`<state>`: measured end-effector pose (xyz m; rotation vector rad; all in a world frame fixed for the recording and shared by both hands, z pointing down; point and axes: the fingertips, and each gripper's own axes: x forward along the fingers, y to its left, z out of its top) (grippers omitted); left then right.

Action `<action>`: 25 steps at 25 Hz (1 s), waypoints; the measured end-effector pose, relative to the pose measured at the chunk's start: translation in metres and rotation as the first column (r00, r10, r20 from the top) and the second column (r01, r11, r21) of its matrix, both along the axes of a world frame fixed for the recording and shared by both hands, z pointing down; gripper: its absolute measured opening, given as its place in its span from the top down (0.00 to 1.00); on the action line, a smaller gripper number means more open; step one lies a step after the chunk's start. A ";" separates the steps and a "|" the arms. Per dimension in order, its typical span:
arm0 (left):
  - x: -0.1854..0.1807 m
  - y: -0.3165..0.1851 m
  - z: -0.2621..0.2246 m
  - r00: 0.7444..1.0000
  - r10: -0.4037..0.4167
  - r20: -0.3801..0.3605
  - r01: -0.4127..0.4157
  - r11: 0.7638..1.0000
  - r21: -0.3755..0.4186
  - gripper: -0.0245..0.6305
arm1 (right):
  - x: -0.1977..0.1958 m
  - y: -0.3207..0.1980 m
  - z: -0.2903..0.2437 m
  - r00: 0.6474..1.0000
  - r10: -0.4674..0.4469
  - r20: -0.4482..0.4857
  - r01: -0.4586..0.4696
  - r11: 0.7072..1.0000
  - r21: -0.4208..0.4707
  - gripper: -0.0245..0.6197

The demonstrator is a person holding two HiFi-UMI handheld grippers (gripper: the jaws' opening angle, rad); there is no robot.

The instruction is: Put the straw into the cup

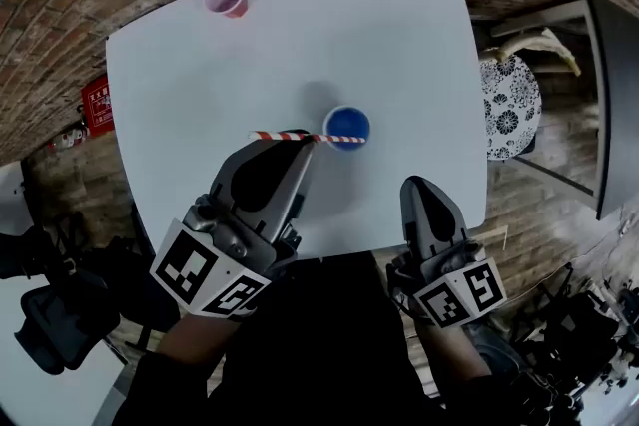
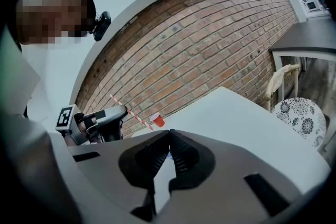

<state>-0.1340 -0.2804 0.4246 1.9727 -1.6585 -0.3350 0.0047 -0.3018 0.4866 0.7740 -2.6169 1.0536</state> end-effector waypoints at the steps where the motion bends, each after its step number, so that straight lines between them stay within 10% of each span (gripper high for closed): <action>1: 0.000 -0.003 0.002 1.000 0.001 0.006 -0.001 1.000 0.004 0.91 | -0.001 -0.002 0.002 1.000 -0.001 0.000 0.001 1.000 0.001 0.93; 25: -0.009 -0.023 0.066 0.999 0.026 0.027 -0.024 0.998 -0.066 0.91 | -0.018 -0.005 0.053 0.999 -0.009 -0.037 0.005 0.996 -0.089 0.93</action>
